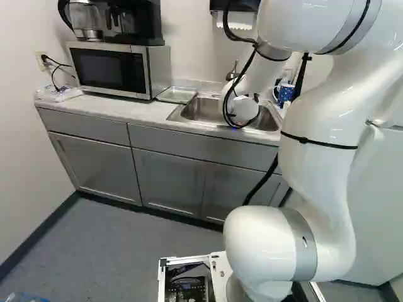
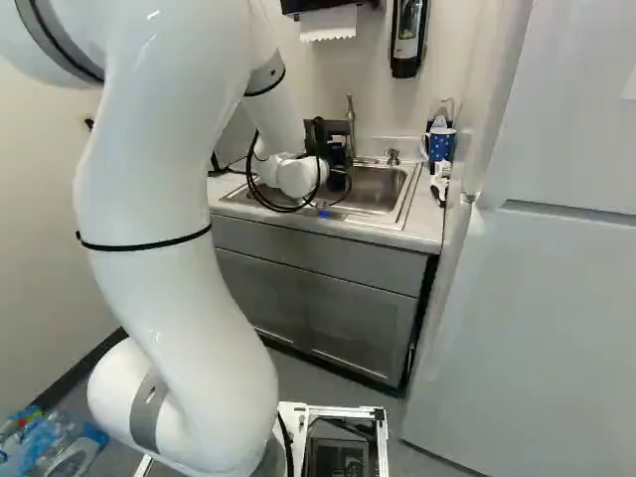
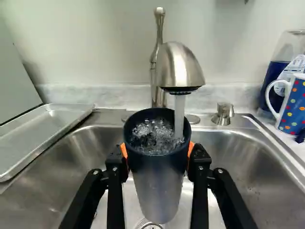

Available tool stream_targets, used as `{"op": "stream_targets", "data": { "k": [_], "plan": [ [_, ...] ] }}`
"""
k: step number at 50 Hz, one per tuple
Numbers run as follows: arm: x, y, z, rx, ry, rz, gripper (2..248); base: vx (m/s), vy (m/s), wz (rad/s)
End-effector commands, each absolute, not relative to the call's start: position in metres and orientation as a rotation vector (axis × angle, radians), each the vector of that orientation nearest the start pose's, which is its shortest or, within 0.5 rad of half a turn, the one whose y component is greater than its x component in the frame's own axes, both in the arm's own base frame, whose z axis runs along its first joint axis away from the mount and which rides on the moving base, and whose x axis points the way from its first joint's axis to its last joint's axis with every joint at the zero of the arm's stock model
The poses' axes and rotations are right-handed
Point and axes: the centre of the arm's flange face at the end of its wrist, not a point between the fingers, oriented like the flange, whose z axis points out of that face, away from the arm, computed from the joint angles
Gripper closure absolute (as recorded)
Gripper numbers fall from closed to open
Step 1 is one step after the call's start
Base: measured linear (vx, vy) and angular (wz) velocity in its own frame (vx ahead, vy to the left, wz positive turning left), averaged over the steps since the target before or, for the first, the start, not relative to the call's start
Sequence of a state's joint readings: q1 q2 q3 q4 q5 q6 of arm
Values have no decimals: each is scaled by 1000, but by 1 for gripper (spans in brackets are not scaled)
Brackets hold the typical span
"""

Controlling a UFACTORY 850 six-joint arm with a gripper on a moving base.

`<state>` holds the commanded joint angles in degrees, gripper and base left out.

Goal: Rinse the cup and place it in the tray

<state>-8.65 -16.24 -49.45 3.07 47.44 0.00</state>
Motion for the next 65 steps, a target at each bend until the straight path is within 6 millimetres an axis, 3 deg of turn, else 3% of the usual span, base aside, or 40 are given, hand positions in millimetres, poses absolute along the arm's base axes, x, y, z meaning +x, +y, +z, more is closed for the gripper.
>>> {"op": "stream_targets", "data": {
  "k": [25,65],
  "plan": [
    [548,-49,451,-2436,186,-2069,125,0,0,0],
    [544,-1,492,-2334,79,-2103,125,0,0,0]
  ]
}}
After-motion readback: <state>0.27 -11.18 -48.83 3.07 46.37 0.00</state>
